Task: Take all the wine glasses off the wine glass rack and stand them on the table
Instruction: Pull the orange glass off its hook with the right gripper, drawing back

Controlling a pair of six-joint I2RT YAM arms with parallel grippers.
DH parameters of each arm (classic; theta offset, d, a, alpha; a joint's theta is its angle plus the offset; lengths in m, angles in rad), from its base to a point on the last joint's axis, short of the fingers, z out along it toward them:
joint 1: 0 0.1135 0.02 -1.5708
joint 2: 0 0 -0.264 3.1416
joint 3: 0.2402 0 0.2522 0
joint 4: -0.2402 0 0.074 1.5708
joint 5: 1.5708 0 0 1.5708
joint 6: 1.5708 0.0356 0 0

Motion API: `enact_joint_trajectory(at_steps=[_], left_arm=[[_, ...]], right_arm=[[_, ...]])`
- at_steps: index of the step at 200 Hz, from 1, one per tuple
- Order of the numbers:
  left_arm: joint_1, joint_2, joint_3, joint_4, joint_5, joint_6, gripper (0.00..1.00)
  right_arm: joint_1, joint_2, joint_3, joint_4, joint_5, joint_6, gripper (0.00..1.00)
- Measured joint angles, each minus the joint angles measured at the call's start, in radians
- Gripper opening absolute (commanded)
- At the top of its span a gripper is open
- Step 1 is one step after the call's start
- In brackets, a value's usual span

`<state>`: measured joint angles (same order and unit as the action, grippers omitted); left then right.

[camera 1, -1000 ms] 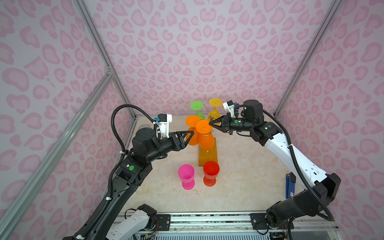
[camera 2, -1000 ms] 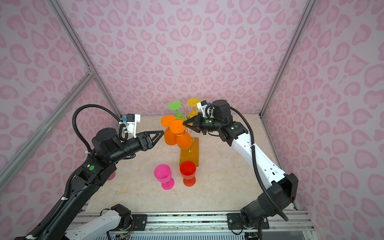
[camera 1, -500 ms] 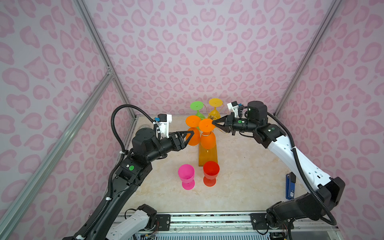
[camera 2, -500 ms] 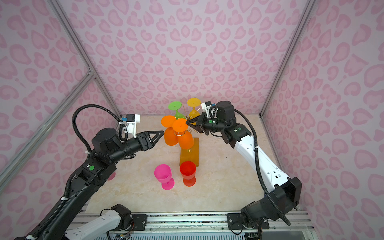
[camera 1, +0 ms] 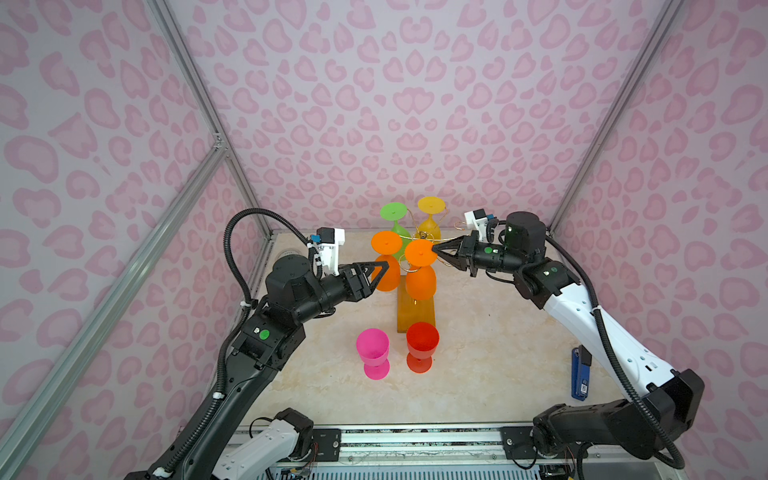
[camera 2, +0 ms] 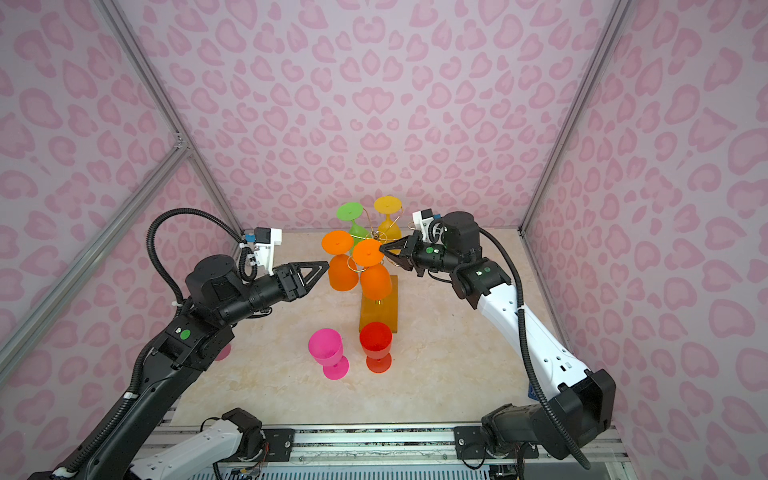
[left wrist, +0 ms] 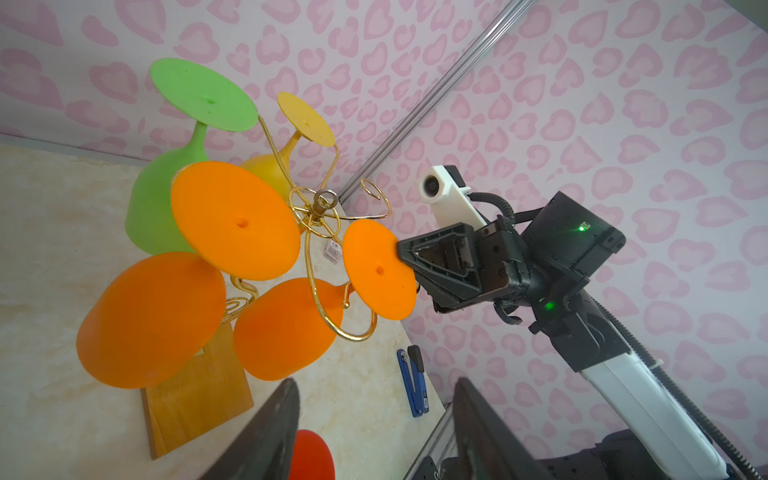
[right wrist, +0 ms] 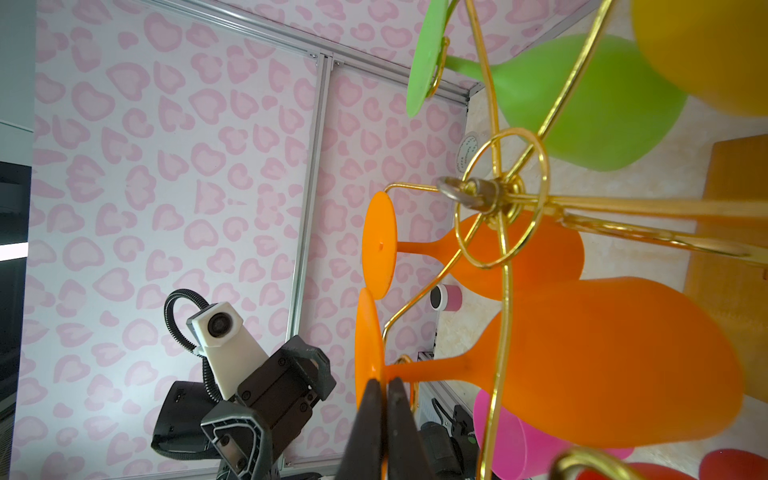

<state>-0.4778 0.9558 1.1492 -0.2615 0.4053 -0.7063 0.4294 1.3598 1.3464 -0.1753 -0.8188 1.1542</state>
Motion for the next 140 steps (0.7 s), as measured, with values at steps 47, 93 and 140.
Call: enact_joint_trajectory(at_steps=[47, 93, 140], left_arm=[[0.0, 0.019, 0.016, -0.005, 0.007, 0.0, 0.61], [0.0, 0.034, 0.03, -0.006, 0.01, 0.0, 0.61], [0.0, 0.05, 0.05, -0.011, 0.014, 0.0, 0.61]], right_arm=[[-0.009, -0.055, -0.047, 0.025, -0.003, 0.016, 0.0], [-0.022, -0.117, -0.103, 0.035, -0.004, 0.023, 0.0], [-0.027, -0.192, -0.163, 0.043, -0.005, 0.035, 0.0]])
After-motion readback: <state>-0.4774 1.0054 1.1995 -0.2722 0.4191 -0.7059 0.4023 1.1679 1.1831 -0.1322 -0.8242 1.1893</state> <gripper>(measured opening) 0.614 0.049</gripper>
